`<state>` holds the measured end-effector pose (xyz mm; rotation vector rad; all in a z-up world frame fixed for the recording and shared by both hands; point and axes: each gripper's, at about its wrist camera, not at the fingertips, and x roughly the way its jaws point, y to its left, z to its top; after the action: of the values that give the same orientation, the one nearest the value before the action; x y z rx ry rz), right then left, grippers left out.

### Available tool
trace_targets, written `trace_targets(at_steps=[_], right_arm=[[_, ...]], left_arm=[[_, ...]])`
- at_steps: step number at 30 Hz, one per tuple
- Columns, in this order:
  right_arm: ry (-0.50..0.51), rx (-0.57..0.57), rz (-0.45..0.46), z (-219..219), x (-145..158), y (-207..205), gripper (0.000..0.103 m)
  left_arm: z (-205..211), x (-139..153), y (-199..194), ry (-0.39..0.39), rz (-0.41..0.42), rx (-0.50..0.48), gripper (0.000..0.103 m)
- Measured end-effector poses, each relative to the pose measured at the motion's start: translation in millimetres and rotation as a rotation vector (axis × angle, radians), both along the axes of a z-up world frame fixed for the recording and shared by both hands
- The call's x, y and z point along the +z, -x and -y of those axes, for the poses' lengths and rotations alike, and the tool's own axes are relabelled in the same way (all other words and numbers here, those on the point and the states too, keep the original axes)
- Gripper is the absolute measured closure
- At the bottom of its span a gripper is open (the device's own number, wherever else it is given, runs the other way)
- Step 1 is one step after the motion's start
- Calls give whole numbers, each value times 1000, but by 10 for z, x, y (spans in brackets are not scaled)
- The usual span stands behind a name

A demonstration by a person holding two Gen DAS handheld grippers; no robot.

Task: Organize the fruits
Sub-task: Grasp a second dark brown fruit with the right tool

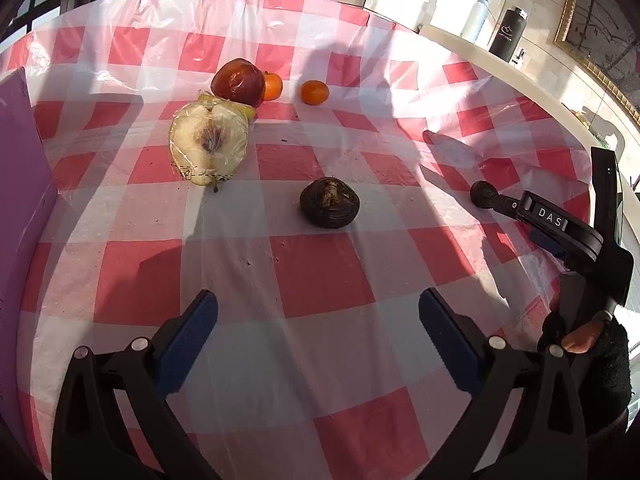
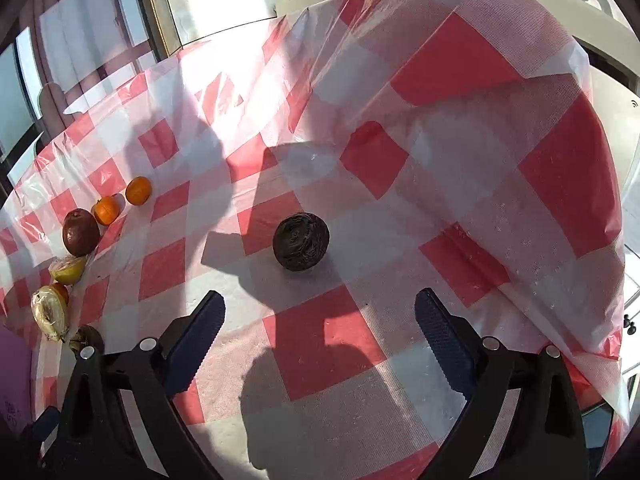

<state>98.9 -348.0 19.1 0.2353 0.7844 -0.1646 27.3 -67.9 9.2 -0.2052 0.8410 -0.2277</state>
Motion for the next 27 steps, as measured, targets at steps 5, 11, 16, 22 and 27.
trace_targets(at_steps=[5, 11, 16, 22, 27], right_arm=[[67, 4, -71, -74, -74, -458, 28], [122, 57, -132, -184, -128, -643, 44], [86, 81, -96, -172, -60, -436, 64], [-69, 191, 16, -462, 39, 82, 64], [-103, 214, 98, -673, 63, 332, 64]], left_arm=[[-112, -14, -9, 86, -12, 23, 2], [-131, -2, -2, 101, -5, 35, 2], [-164, -4, 5, 118, -2, 44, 2], [-312, -9, -5, 203, 4, 77, 2], [-543, -19, 16, 301, 20, 167, 2]])
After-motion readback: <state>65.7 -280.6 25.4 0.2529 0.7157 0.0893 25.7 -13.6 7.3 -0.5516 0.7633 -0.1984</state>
